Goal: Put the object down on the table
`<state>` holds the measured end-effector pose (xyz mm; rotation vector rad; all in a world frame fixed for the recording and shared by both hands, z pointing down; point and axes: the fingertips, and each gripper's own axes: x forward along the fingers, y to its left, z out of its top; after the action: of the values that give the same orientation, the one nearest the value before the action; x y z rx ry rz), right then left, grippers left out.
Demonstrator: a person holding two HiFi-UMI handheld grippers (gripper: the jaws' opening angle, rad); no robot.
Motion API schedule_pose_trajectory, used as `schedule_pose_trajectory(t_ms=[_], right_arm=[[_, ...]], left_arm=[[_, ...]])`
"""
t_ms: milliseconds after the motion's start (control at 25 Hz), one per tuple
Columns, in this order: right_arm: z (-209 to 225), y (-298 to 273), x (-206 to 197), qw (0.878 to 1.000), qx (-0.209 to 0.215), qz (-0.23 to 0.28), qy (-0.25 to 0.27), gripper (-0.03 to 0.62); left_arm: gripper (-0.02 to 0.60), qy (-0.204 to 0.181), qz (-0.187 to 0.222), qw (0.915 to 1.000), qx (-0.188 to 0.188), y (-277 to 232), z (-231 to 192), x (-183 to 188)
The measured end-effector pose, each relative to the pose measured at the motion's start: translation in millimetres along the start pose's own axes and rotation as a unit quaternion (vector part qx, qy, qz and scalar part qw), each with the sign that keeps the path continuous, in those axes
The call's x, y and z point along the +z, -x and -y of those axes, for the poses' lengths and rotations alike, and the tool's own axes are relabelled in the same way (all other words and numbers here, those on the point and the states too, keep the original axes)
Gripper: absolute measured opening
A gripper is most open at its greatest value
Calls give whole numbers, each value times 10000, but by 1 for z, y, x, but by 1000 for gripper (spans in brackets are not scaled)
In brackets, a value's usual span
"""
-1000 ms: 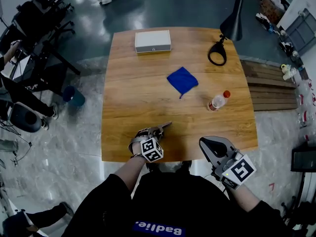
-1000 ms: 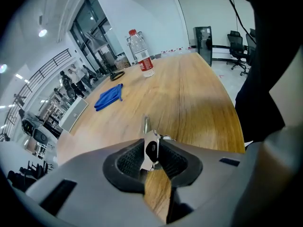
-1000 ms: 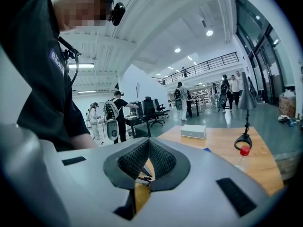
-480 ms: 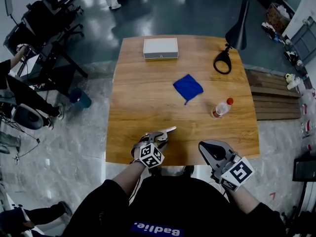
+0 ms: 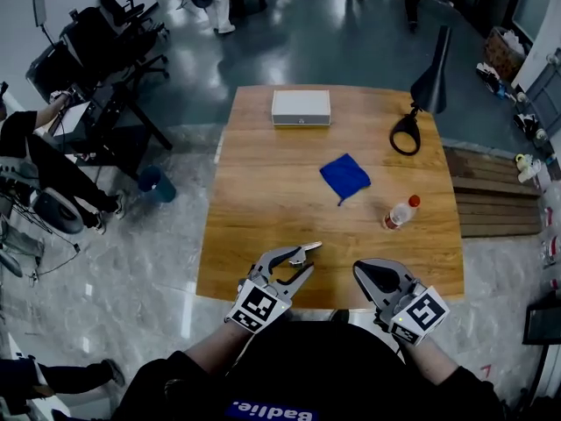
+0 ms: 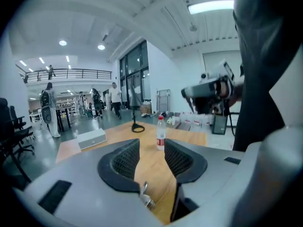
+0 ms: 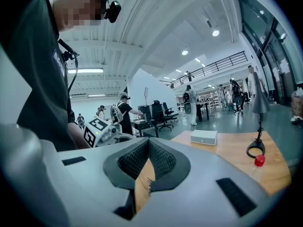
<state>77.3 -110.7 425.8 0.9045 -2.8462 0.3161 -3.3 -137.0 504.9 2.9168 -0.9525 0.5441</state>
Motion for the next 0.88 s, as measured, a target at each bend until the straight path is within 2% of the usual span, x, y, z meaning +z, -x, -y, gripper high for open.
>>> schedule_pose_trajectory(t_ms=[160,360,480,640,880], right_arm=[[-1,-7,7,9999,71,96,53,5],[-3,-11,13,9996,162,195,117,5],[-6,-13,18,9994,203,236,160,5],[-8,-17,21,9991,270,256,191,5],[-11,-20,26,9986,301,287,338,5]], left_arm=[[97,248,766,9966,-186,22,8,63],[15,384,1258,9910,-233,35,17,108],[9,318,1210,9917,-284,36,20,110],[8,581,1086,9920,-280,34,16,102],[8,596,1028,9923,-341,32,16,98]])
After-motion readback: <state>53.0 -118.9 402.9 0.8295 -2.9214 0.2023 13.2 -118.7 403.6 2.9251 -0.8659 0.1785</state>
